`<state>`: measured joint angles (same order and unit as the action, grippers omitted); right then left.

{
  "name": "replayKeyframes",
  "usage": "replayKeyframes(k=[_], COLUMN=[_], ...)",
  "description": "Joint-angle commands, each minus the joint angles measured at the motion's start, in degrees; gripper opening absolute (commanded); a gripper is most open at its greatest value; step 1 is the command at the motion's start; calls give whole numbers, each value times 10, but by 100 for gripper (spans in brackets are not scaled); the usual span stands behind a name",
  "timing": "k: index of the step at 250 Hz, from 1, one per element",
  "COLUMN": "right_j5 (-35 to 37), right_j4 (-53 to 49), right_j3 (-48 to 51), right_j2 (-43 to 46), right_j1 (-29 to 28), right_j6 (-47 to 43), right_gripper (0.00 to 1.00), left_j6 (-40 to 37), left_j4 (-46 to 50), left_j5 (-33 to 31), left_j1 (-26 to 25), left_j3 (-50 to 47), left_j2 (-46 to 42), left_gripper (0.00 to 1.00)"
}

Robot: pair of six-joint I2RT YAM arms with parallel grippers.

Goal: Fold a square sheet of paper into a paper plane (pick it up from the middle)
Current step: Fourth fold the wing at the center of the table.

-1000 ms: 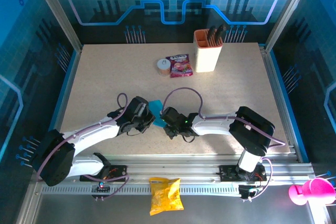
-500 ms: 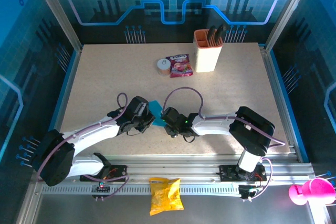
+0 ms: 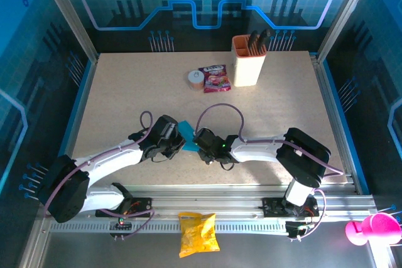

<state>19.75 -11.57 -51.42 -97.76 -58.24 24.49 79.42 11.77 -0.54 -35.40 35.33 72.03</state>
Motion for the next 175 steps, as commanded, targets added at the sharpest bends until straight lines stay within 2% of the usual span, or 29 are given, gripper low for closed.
replayKeyframes(k=[1, 52, 94, 175], right_j5=[13, -3, -40, -258], right_j4=[-14, -12, 0, 18], right_j3=[-4, -4, 3, 7], right_j2=[2, -5, -3, -6], right_j1=[-4, -1, 12, 88], right_j6=[2, -4, -10, -7], right_gripper=[16, 0, 0, 0], left_j6=[-7, -6, -9, -88], left_j4=[13, 12, 12, 64], left_j5=[11, 12, 12, -18], left_j1=[0, 1, 1, 2], left_j3=[12, 12, 14, 43], left_j2=[-9, -13, -15, -33], left_gripper=[0, 0, 0, 0])
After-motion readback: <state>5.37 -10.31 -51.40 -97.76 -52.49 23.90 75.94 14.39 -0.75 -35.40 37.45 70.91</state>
